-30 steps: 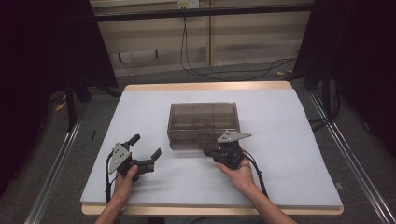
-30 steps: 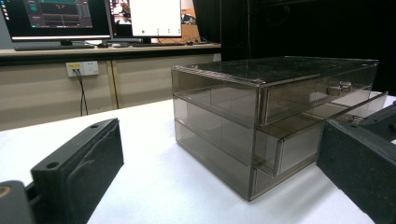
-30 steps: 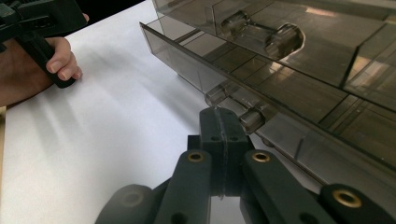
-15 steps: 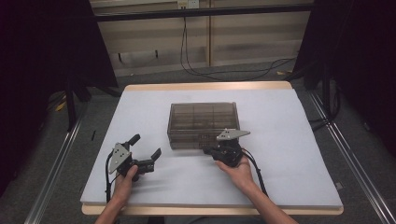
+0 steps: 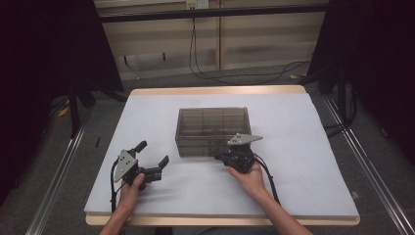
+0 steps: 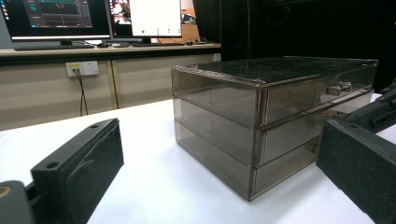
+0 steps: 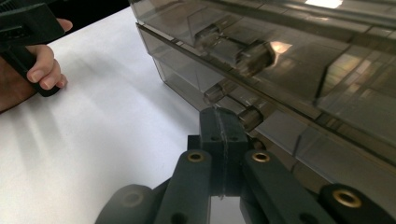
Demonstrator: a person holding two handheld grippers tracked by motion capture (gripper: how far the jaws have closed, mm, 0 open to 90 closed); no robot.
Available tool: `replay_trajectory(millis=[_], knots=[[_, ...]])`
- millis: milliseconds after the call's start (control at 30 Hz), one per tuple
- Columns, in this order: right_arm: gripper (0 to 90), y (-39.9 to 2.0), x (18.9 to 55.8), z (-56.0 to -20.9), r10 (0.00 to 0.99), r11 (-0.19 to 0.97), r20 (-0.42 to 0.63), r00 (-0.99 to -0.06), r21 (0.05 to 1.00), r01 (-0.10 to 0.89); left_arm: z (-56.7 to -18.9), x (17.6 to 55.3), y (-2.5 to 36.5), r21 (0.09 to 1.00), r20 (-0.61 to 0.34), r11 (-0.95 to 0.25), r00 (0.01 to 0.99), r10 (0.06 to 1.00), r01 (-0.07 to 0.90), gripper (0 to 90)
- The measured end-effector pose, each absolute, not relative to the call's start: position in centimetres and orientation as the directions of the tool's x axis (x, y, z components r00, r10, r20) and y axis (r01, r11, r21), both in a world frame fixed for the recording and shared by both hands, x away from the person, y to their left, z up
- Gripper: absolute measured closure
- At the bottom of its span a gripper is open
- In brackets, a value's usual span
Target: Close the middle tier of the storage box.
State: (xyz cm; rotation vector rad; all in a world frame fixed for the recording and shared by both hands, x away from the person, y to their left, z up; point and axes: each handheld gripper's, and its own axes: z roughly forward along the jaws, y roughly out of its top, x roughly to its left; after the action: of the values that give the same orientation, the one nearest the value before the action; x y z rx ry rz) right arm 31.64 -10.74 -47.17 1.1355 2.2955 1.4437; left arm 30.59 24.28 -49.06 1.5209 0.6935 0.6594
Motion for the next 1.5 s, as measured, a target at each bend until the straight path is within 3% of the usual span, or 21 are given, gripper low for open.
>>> replay_trajectory(millis=[533, 733, 867, 900, 1067, 1100, 1133, 1367, 1500], knots=[[90.0, -10.2, 32.0, -47.7, 0.725, 0.254, 0.188, -0.663, 0.821, 0.511, -49.1, 30.6, 24.3, 0.998, 0.004, -0.042, 0.653, 0.758, 0.042, 0.9], [89.6, -10.0, 31.6, -47.6, 0.683, 0.268, 0.209, -0.700, 0.820, 0.506, -49.1, 30.6, 24.3, 0.998, 0.004, -0.042, 0.653, 0.758, 0.042, 0.9], [82.4, -10.5, 31.2, -47.2, 0.662, 0.267, 0.226, -0.715, 0.820, 0.506, -49.1, 30.6, 24.3, 0.998, 0.008, -0.046, 0.652, 0.758, 0.041, 0.9], [74.7, -10.8, 30.9, -47.0, 0.660, 0.268, 0.227, -0.717, 0.820, 0.506, -49.1, 30.6, 24.3, 0.998, 0.009, -0.046, 0.652, 0.758, 0.041, 0.9], [61.8, -11.5, 30.3, -46.6, 0.661, 0.266, 0.224, -0.716, 0.823, 0.503, -49.1, 30.6, 24.3, 0.998, 0.006, -0.043, 0.652, 0.758, 0.041, 0.9], [54.1, -11.9, 30.0, -46.3, 0.673, 0.263, 0.218, -0.707, 0.823, 0.504, -49.1, 30.6, 24.3, 0.998, 0.005, -0.042, 0.652, 0.758, 0.042, 0.9], [54.1, -11.9, 30.0, -46.3, 0.673, 0.263, 0.218, -0.707, 0.823, 0.504, -49.1, 30.6, 24.3, 0.998, 0.005, -0.042, 0.652, 0.758, 0.042, 0.9], [29.7, -14.4, 28.4, -45.4, 0.697, 0.224, 0.230, -0.679, 0.830, 0.511, -49.1, 30.6, 24.3, 0.998, 0.005, -0.043, 0.652, 0.758, 0.041, 0.9], [20.8, -16.3, 27.7, -45.1, 0.720, 0.179, 0.253, -0.646, 0.832, 0.525, -49.1, 30.6, 24.3, 0.998, 0.005, -0.042, 0.651, 0.759, 0.042, 0.9]])
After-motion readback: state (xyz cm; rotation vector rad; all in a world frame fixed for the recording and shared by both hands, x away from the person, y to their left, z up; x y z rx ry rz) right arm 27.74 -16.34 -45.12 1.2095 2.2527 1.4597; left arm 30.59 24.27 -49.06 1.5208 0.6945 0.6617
